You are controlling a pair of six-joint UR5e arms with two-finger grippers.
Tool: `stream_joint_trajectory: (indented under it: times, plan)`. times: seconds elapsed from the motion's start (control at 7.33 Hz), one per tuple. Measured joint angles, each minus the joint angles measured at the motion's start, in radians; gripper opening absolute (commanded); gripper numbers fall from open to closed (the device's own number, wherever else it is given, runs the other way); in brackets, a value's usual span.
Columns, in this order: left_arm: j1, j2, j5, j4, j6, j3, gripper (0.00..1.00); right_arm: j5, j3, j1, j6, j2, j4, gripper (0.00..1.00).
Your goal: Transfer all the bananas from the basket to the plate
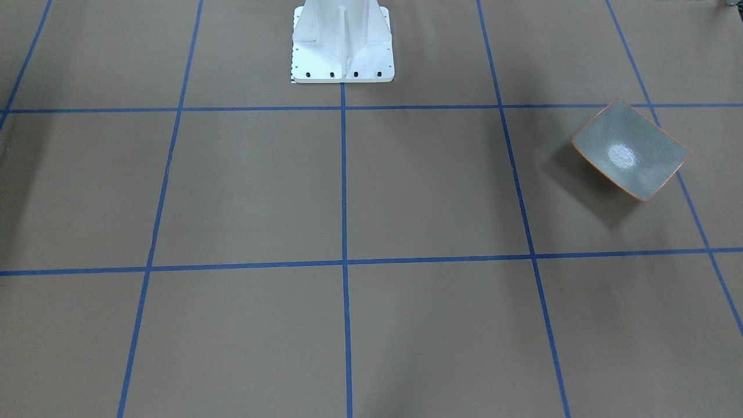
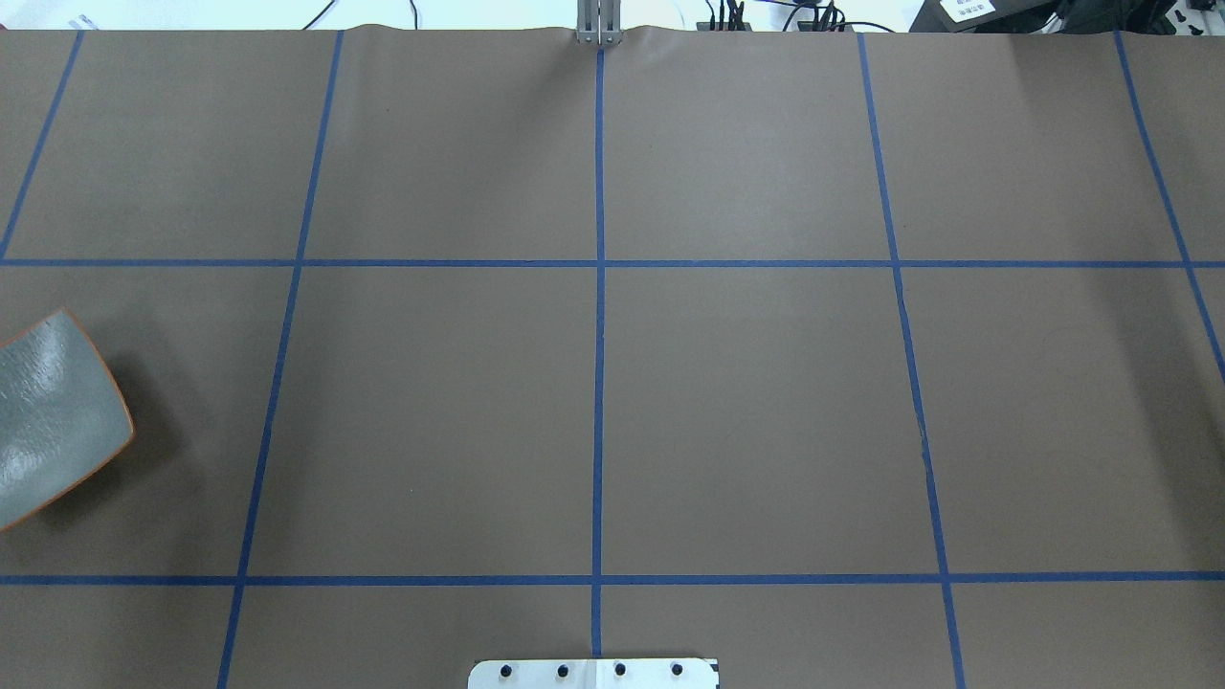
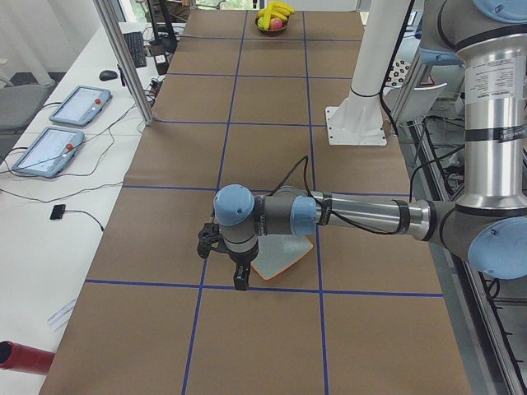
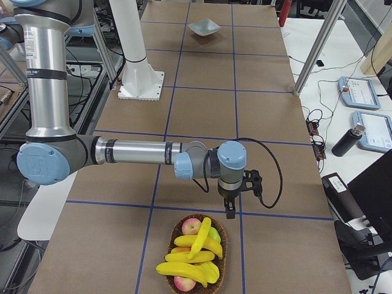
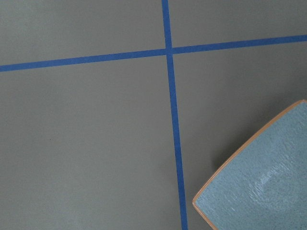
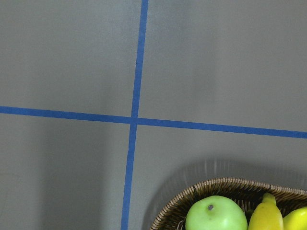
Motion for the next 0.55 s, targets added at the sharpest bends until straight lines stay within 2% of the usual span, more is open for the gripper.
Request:
stream_joint_trajectory:
  times: [0.55]
  plan:
    - [0.000,0.004,0.008,0.003,0.001,-0.026,1.00,0.043,0.024,-0.003,0.000,0.005,0.007,1.00]
